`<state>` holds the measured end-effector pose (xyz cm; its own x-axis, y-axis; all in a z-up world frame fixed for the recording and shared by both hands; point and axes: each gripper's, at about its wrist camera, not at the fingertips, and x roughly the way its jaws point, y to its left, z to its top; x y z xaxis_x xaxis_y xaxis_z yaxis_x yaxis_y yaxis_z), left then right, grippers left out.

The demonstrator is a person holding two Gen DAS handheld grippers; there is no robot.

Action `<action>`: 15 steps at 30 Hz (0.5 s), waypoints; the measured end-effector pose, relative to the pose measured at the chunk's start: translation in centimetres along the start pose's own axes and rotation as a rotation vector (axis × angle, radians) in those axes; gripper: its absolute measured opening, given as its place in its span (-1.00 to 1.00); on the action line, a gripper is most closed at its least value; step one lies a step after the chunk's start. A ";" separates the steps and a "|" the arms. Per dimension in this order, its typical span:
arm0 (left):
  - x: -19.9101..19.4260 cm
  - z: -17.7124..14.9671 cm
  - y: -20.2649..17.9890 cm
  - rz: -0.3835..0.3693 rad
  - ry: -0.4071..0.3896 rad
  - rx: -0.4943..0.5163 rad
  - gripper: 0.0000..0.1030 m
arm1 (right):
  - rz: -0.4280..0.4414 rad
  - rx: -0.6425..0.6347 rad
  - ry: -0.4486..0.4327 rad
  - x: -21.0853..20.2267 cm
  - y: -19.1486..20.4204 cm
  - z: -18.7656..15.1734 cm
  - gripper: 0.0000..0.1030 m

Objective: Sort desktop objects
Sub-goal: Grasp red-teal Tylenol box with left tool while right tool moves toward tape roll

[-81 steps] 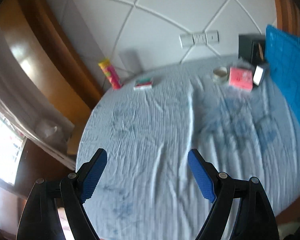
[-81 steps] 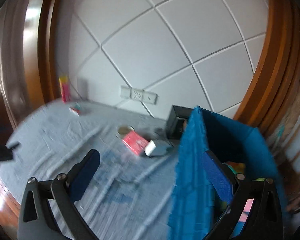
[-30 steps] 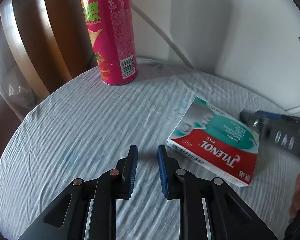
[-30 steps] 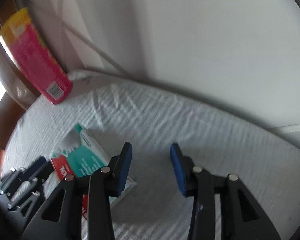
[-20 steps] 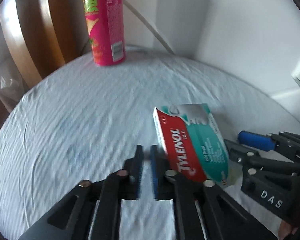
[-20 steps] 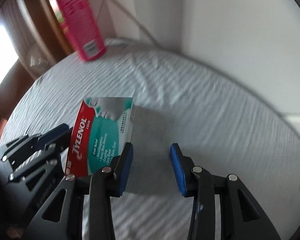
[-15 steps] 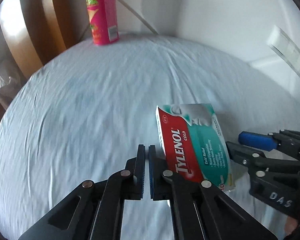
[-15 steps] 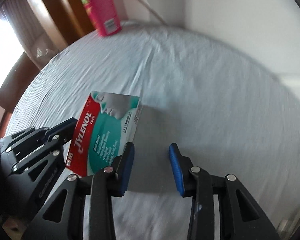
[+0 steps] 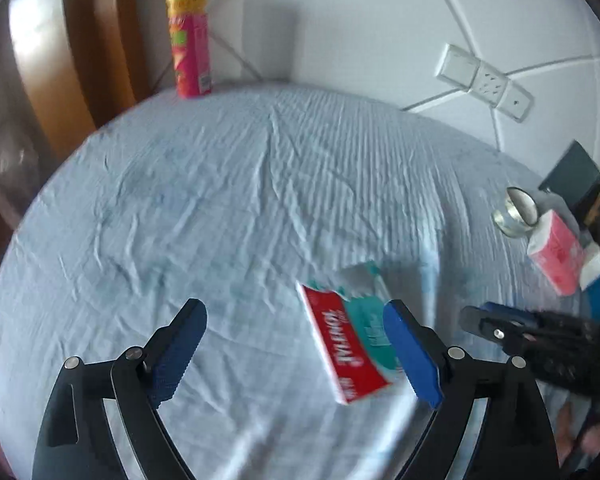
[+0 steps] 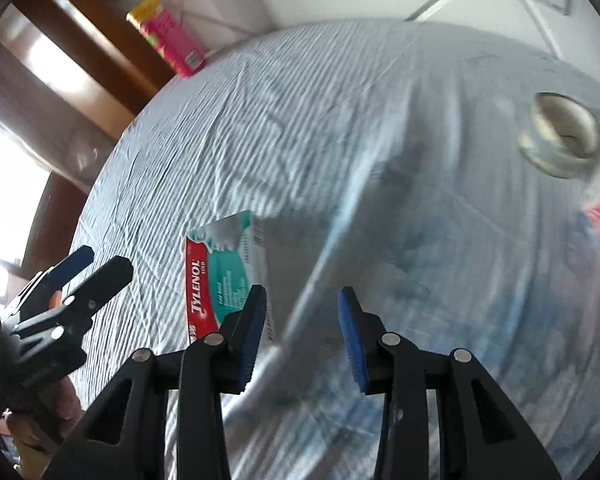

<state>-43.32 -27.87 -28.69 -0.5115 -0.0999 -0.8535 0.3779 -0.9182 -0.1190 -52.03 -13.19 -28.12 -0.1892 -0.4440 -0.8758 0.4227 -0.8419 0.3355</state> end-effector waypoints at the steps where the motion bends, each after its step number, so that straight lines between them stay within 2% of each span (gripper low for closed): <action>1: 0.4 -0.1 -0.7 0.001 0.018 -0.019 0.76 | 0.000 0.015 -0.014 -0.7 -0.5 -0.2 -0.28; 6: 3.9 -2.0 -4.1 0.054 0.099 -0.031 0.76 | -0.023 0.048 -0.049 -2.6 -2.7 -1.3 -0.28; 10: 6.9 -3.0 -4.4 0.111 0.176 -0.075 0.76 | -0.068 0.086 -0.097 -4.4 -6.1 -2.1 -0.28; 12: 7.5 -3.1 -5.0 0.143 0.156 -0.057 0.76 | -0.089 0.103 -0.124 -5.1 -8.0 -1.8 -0.28; 14: 7.5 -3.0 -5.6 0.139 0.141 -0.038 0.66 | -0.112 0.113 -0.155 -5.6 -9.7 -0.8 -0.27; 15: 7.5 -2.9 -5.8 0.136 0.134 -0.028 0.53 | -0.125 0.113 -0.172 -5.4 -10.2 0.2 -0.27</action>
<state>-47.14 -22.15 -35.84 -0.3477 -0.1693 -0.9222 0.4593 -0.8882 -0.0101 -55.48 -2.24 -26.75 -0.3860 -0.3716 -0.8443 0.2866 -0.9183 0.2731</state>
